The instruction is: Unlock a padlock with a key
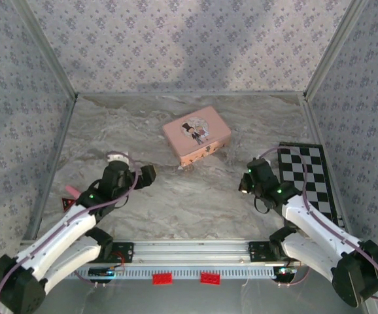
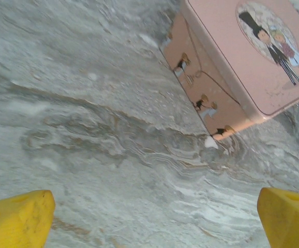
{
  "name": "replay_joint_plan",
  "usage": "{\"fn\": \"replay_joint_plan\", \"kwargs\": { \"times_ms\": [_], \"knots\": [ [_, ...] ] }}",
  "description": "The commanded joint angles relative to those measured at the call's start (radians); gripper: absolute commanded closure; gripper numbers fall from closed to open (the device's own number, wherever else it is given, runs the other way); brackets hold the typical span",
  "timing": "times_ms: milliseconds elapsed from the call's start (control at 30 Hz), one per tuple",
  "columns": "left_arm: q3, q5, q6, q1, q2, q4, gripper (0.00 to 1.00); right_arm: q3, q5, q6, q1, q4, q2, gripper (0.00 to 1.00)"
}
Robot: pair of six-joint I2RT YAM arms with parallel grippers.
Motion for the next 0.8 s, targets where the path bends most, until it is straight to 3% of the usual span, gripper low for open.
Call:
{"fn": "replay_joint_plan", "kwargs": {
  "times_ms": [0,300,767],
  "knots": [
    [0.001,-0.125,0.068,0.014,-0.072,-0.063,0.00,-0.008,0.050,0.048,0.019,-0.140,-0.015,1.00],
    [-0.022,-0.166,0.100,0.025,-0.135,-0.047,0.00,-0.052,0.007,0.117,0.021,-0.102,0.037,1.00],
    [-0.055,-0.187,0.089,0.030,-0.180,-0.054,0.00,-0.037,-0.062,0.116,0.022,0.055,0.248,1.00]
  ]
}}
